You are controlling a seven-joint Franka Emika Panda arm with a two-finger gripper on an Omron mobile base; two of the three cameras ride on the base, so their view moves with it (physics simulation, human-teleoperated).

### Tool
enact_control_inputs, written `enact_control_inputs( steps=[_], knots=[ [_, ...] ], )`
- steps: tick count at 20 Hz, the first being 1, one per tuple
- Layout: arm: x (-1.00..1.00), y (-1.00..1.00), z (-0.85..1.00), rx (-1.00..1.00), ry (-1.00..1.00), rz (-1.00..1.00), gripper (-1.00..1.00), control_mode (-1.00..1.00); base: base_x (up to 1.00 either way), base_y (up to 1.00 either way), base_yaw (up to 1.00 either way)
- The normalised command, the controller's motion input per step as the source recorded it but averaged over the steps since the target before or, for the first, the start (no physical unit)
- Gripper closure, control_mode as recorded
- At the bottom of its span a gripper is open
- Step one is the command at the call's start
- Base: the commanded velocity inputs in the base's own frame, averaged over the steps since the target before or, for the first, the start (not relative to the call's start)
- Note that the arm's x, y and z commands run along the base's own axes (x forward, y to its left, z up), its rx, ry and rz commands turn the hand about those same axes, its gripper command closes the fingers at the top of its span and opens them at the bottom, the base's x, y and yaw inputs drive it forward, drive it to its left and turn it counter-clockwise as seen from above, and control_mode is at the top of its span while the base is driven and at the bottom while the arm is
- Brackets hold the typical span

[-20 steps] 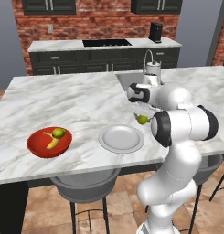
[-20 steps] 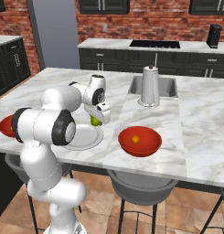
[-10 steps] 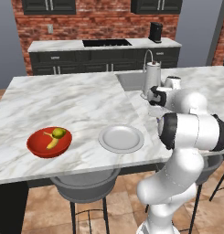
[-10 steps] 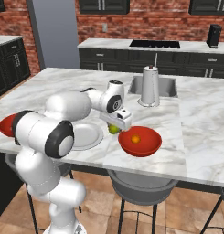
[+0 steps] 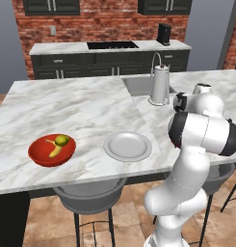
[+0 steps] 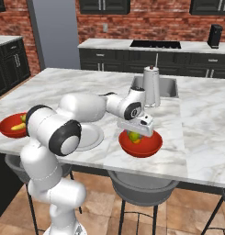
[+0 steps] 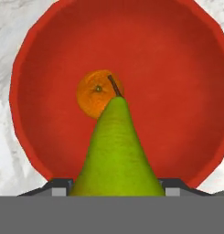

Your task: Take the fruits from the plate on the dining counter and place two fruits in each bowl.

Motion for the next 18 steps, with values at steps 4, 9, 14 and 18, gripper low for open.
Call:
enact_control_inputs(
  steps=[4, 9, 14, 18],
  knots=[
    [0.04, -0.54, -0.33, 0.00, -0.04, 0.18, 1.00, -1.00, 0.00, 0.00, 0.00],
    [0.03, -0.16, -0.33, 0.01, -0.07, 0.05, 1.00, -1.00, 0.00, 0.00, 0.00],
    [0.18, -0.16, -0.25, 0.04, 0.00, 0.00, 1.00, -1.00, 0.00, 0.00, 0.00],
    [0.28, -0.17, -0.24, 0.03, 0.00, 0.00, 1.00, -1.00, 0.00, 0.00, 0.00]
  ],
)
